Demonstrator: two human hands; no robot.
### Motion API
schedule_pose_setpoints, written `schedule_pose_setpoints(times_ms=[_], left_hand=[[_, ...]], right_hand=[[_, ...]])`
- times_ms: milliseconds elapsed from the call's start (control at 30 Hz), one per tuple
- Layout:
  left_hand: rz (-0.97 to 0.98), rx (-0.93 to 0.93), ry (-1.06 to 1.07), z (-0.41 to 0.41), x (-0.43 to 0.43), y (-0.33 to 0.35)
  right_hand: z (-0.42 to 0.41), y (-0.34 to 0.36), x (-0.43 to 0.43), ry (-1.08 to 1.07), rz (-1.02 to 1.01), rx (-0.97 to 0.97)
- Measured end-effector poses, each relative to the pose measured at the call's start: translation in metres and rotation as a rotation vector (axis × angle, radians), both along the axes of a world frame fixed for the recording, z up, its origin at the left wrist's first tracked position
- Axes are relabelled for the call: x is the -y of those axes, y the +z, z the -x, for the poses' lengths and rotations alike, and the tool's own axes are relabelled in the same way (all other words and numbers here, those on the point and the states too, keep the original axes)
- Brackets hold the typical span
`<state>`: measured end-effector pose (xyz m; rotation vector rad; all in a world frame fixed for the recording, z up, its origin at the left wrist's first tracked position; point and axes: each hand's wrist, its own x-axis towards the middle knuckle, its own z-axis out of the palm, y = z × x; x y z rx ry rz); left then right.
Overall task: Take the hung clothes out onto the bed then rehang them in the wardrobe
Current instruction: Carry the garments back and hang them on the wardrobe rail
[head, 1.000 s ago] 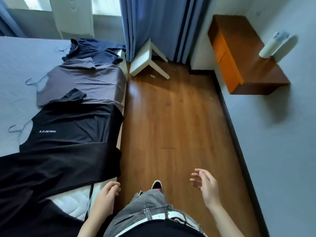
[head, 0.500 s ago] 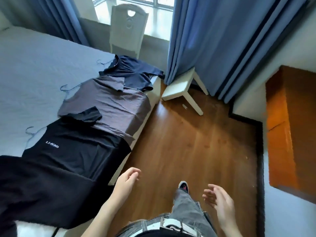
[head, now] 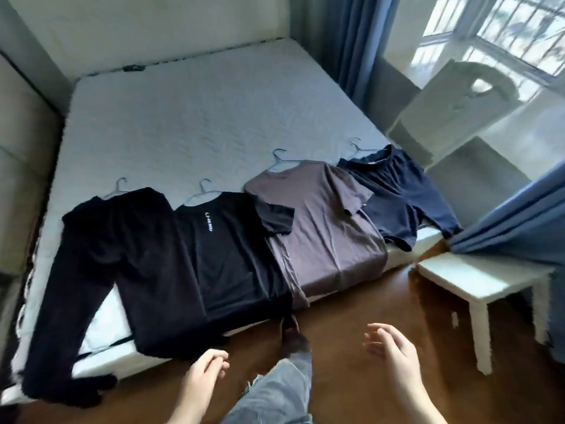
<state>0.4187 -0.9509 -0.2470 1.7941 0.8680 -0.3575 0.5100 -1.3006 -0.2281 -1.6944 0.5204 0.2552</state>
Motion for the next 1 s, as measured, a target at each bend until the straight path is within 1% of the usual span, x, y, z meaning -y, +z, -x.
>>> schedule_pose_setpoints(times_ms=[133, 200, 300, 467, 567, 667, 800, 933, 1000], left_hand=[[-0.010, -0.033, 0.121, -0.055, -0.024, -0.021], [-0.024, -0.033, 0.142, -0.094, -0.037, -0.025], [-0.032, 0.013, 0.138, -0.161, -0.061, -0.023], [0.015, 0.070, 0.227, -0.289, -0.100, -0.018], [0.042, 0.107, 0.298, -0.358, -0.125, -0.034], [0.066, 0.127, 0.359, -0.425, -0.152, -0.070], [0.086, 0.147, 0.430, -0.507, -0.183, -0.142], [0.103, 0.145, 0.489, -0.579, -0.209, -0.221], [0.091, 0.144, 0.531, -0.611, -0.220, -0.253]], right_hand=[[-0.094, -0.014, -0.031, 0.051, -0.027, -0.028], [-0.143, -0.013, -0.048, 0.077, -0.047, -0.053], [-0.220, -0.008, -0.081, 0.143, -0.092, -0.088], [-0.352, -0.004, -0.140, 0.297, -0.047, -0.027], [-0.432, -0.022, -0.178, 0.360, -0.023, -0.002], [-0.514, -0.062, -0.216, 0.377, -0.004, -0.011], [-0.621, -0.146, -0.257, 0.329, -0.033, -0.030], [-0.697, -0.233, -0.293, 0.212, -0.182, -0.121], [-0.726, -0.270, -0.310, 0.210, -0.243, -0.152]])
